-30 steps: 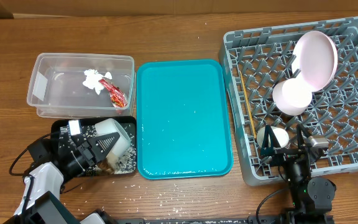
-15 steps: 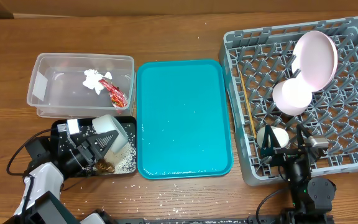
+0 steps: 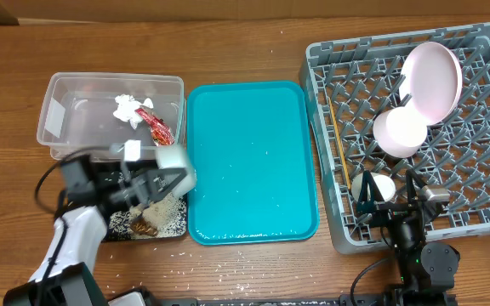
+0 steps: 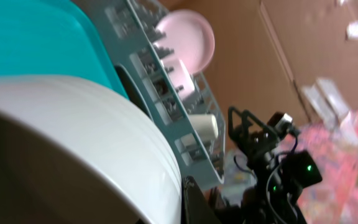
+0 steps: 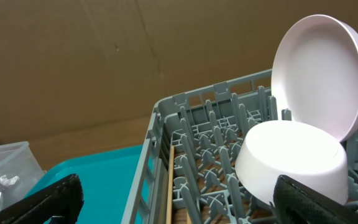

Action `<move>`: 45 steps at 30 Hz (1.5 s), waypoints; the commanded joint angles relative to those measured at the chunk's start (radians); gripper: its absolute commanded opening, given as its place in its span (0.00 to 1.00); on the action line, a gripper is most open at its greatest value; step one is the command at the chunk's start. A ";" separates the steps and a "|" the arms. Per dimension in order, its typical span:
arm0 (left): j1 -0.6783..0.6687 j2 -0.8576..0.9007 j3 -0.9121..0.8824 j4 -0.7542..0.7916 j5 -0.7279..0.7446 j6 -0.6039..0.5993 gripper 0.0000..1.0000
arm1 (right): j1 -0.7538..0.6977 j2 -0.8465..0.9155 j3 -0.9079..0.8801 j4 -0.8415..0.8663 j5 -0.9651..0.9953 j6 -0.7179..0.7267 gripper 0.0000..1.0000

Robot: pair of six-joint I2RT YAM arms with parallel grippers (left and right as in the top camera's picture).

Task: Sort waste into correct bins and load items into the dishwasher
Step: 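Tip the bowl over the black tray to dump the scraps, then carry the emptied bowl to the dish rack and release it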

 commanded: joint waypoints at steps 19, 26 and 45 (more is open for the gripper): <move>-0.892 0.570 0.663 0.990 -0.697 -0.935 0.06 | -0.004 -0.008 -0.011 0.004 0.009 -0.003 1.00; -0.956 0.848 0.937 1.037 -0.706 -1.094 0.12 | -0.004 -0.008 -0.011 0.004 0.009 -0.003 1.00; -0.803 0.996 1.035 1.101 -0.462 -1.302 1.00 | -0.004 -0.008 -0.011 0.004 0.009 -0.003 1.00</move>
